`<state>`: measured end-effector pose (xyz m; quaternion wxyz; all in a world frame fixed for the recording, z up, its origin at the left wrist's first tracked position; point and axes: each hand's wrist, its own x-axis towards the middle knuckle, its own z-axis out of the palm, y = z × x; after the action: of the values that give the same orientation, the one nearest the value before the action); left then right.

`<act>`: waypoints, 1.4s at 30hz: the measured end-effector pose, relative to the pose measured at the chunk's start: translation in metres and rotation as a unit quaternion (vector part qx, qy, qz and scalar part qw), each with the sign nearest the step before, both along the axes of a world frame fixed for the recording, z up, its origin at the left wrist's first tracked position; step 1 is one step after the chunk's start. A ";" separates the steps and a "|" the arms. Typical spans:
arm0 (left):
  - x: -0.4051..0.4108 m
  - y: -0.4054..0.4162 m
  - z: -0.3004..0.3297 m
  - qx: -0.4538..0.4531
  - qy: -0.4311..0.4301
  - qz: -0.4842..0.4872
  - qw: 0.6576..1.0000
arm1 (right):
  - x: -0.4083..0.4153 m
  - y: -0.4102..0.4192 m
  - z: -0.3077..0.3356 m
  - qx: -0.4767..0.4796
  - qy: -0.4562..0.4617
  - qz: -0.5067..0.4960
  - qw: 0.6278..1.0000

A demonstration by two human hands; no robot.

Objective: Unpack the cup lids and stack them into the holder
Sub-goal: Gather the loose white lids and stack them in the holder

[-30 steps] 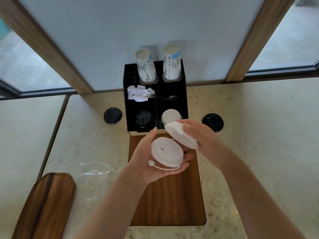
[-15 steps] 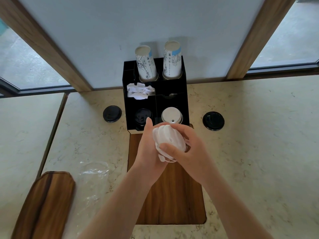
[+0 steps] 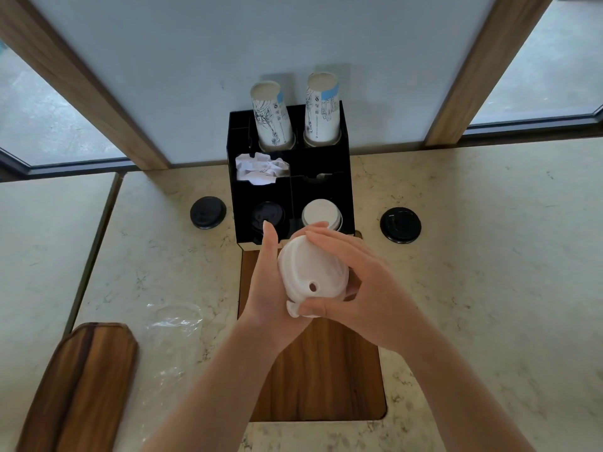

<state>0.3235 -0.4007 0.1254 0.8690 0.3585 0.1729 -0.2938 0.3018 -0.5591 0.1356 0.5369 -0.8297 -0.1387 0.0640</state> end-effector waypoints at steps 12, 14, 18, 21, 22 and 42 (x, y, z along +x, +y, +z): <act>0.002 -0.004 0.002 0.005 -0.035 -0.021 0.999 | 0.009 0.000 -0.005 -0.027 0.006 -0.035 0.999; 0.005 -0.007 0.001 0.013 -0.042 -0.006 0.999 | 0.010 0.004 -0.012 -0.010 0.009 -0.053 0.998; 0.012 -0.019 -0.005 0.098 -0.046 0.062 0.992 | 0.008 0.012 -0.033 0.063 0.059 -0.150 0.985; 0.011 -0.023 -0.014 0.169 -0.045 0.064 0.983 | 0.006 0.011 -0.051 0.081 0.103 -0.128 0.983; 0.011 -0.023 -0.018 0.190 -0.047 0.052 0.979 | 0.006 0.008 -0.057 0.067 0.106 -0.122 0.985; 0.110 -0.011 -0.092 0.492 -0.128 -0.117 0.853 | 0.158 -0.028 -0.125 -0.398 -0.117 -0.016 0.910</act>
<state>0.4335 -0.4115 0.0338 0.5524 0.7917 0.1386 -0.2211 0.4595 -0.5876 0.0101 0.1435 -0.9781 -0.1504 0.0073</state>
